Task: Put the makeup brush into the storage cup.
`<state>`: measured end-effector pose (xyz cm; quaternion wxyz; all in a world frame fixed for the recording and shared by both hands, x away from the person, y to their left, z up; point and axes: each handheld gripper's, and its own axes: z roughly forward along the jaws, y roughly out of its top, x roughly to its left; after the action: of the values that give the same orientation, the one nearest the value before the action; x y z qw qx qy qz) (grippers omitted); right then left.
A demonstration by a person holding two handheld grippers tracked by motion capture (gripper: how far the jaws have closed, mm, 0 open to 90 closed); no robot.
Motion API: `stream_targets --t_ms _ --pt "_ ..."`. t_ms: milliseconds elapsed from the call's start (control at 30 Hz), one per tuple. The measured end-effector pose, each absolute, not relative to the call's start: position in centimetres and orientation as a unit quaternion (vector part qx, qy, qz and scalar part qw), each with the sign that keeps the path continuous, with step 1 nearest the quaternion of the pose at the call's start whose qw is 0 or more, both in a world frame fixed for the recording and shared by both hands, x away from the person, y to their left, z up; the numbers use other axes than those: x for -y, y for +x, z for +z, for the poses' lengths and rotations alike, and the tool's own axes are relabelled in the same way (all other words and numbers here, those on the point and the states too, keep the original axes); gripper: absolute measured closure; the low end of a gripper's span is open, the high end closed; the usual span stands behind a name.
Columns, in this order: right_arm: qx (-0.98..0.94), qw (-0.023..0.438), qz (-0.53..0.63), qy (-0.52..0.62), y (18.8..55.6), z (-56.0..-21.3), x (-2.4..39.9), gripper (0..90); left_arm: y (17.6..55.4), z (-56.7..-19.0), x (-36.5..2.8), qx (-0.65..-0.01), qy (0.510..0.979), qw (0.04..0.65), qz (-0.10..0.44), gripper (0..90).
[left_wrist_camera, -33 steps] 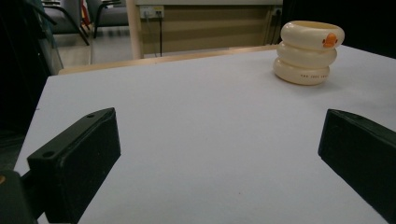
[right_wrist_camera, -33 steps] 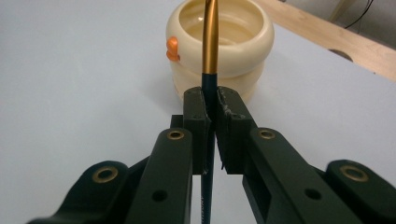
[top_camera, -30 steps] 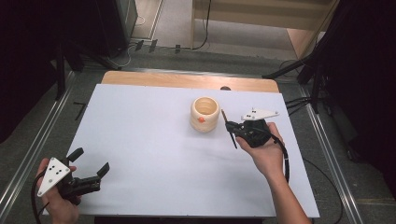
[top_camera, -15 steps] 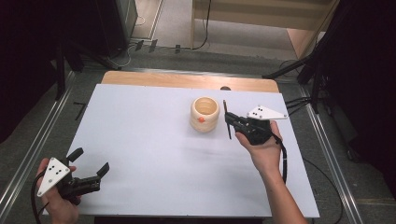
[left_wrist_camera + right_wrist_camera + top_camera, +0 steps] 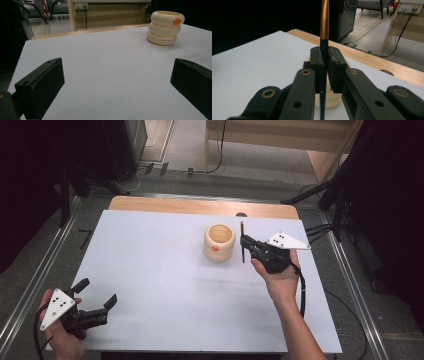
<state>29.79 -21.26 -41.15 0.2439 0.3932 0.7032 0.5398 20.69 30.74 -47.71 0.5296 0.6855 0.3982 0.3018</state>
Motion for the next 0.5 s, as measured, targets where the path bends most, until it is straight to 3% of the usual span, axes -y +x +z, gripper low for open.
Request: stream_targets --t_ms 500 --pt "-0.68 0.251 0.563 0.397 30.43 -41.06 21.18 84.3 20.66 -47.69 -30.71 -0.397 0.686 0.529 0.302 0.0"
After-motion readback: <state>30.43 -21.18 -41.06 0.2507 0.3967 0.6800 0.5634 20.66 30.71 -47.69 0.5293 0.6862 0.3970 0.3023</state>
